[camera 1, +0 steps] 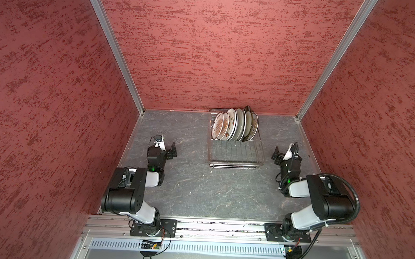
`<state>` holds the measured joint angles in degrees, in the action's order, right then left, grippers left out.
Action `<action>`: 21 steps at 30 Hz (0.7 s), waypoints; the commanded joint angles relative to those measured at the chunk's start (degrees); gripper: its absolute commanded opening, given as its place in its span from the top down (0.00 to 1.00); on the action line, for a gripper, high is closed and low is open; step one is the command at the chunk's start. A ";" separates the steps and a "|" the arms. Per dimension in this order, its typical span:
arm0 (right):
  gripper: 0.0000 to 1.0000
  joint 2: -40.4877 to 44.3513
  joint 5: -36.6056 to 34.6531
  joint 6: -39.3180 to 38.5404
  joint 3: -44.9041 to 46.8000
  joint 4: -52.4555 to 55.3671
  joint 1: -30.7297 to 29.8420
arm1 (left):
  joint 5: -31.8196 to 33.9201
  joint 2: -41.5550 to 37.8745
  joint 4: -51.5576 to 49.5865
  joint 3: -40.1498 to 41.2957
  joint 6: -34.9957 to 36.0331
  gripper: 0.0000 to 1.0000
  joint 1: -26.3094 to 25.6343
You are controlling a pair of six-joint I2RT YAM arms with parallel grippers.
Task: Unload the plates from the dish rack
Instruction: Pick up the plate from the dish rack.
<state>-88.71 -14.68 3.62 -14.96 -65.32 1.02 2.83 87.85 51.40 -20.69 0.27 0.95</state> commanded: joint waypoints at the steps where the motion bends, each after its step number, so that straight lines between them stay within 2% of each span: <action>1: 0.01 0.07 1.05 -0.57 -0.63 -2.10 0.04 | -0.53 -0.01 0.55 -0.67 -0.52 0.00 0.10; 16: 0.01 2.09 0.21 -0.44 -0.07 -1.47 0.08 | -1.28 -0.20 0.49 -0.75 -0.27 0.01 0.10; 21: 0.01 4.26 1.60 -1.06 -0.56 0.85 0.04 | -2.80 -5.22 -2.41 0.02 0.34 0.00 0.15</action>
<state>-86.56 -14.61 3.57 -14.94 -64.77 1.02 1.52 86.32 50.19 -20.67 0.32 0.97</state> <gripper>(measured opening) 0.990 0.995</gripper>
